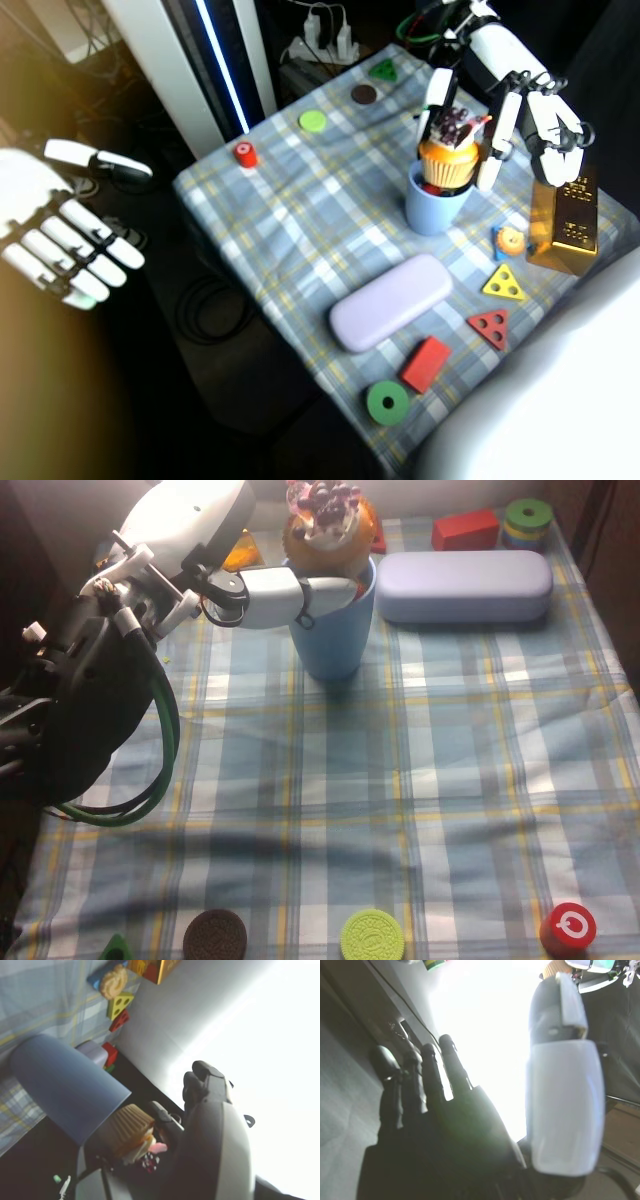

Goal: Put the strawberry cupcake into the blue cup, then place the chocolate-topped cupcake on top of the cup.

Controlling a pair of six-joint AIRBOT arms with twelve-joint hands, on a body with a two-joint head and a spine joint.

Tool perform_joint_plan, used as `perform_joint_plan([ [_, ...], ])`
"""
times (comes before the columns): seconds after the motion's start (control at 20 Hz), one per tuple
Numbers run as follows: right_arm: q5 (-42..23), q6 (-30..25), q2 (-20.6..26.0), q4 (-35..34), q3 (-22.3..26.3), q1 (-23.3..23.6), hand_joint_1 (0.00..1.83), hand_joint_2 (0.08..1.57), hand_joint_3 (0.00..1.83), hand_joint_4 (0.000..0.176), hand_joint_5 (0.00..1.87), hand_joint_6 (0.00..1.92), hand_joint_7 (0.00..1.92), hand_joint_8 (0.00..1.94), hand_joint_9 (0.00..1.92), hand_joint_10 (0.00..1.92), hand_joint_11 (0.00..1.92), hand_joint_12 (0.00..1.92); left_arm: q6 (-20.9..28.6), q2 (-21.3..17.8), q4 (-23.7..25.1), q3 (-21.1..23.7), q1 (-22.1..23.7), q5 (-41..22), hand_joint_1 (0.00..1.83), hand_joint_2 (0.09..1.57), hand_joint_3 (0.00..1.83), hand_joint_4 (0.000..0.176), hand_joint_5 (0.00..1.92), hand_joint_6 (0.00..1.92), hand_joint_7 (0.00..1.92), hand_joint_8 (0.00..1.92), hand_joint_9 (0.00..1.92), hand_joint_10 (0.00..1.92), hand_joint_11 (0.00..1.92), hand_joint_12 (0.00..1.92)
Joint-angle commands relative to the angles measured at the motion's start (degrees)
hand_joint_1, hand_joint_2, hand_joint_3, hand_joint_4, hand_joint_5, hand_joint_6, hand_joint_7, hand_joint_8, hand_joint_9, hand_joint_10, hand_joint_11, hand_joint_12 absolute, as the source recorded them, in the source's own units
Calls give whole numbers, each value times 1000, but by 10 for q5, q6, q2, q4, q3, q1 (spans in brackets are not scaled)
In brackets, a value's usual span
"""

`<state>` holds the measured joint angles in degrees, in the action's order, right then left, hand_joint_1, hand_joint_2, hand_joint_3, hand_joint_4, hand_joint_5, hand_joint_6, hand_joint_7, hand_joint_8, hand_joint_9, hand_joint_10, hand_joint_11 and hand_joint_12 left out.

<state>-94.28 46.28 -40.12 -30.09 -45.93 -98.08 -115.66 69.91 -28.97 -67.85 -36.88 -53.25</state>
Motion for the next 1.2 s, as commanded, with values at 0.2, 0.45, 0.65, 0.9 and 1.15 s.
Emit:
perform_joint_plan([
  [0.2,-67,-7,-2,-15,-3,3,33,1020,0,0,0,0,0,0,0,0,0,58,2,0,22,-1,9,-63,752,839,0,114,752,0,223,5,259,2,6,533],
  [0.45,-67,-8,-4,-15,-4,3,53,1033,3,2,0,0,0,0,0,0,17,8,2,-3,22,0,8,-63,748,812,0,162,649,0,193,0,208,1,0,383],
  [0.65,-66,-9,-4,-15,-4,2,31,1038,2,0,0,0,0,0,0,0,14,8,2,-5,22,1,7,-62,797,811,0,154,649,0,189,0,201,0,0,375],
  [0.9,-64,-9,-4,-15,-4,2,22,1048,5,0,0,0,0,0,0,0,94,47,2,-26,25,17,8,-69,701,778,0,171,241,0,126,0,127,0,6,218],
  [1.15,-67,-9,-4,-22,-3,4,0,989,0,26,0,0,0,0,0,0,0,0,-7,-95,41,78,-25,-104,46,962,8,159,0,0,24,0,32,0,0,65],
])
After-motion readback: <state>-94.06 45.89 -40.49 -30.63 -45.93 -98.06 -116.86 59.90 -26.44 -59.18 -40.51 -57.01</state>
